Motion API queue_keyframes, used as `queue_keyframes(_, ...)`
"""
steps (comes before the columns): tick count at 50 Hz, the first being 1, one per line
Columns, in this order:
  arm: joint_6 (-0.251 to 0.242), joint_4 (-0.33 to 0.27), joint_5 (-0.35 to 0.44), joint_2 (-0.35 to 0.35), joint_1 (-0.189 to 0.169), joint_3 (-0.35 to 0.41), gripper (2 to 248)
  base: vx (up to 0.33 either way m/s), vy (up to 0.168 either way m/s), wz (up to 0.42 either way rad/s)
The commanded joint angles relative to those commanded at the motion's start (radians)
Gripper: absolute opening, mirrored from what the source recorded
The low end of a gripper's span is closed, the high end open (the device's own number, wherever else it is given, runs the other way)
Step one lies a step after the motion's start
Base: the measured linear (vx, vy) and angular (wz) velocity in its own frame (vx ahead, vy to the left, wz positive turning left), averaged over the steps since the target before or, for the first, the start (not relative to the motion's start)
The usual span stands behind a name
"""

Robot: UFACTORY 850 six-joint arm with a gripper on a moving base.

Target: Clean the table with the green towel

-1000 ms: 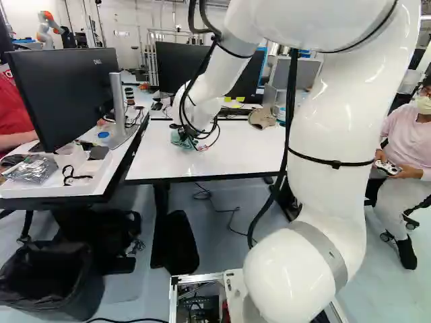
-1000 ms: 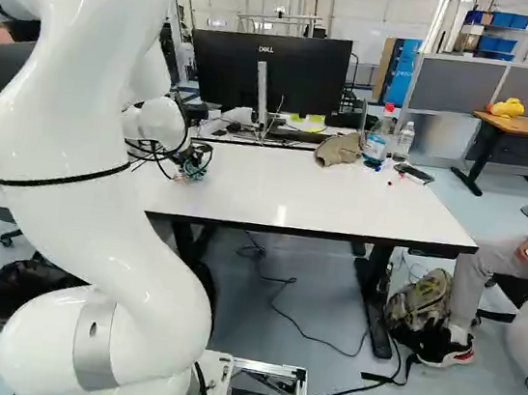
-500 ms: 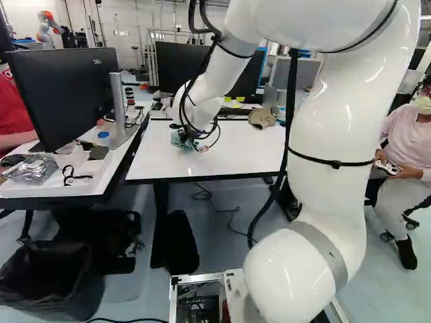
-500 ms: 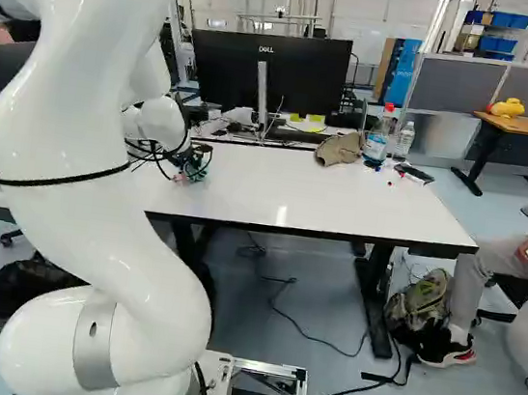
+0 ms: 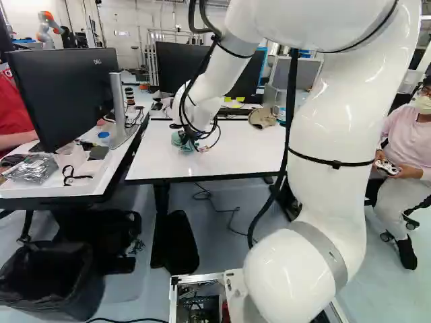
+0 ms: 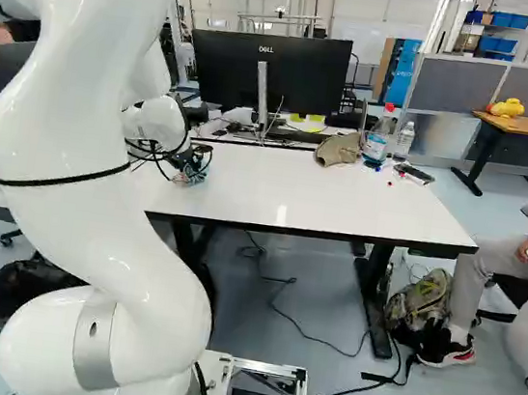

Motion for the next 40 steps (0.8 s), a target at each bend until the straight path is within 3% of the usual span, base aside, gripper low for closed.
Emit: queue_keyframes(40,0.0,0.0,0.0,0.044,-0.115,0.052,48,0.0,0.0,0.0)
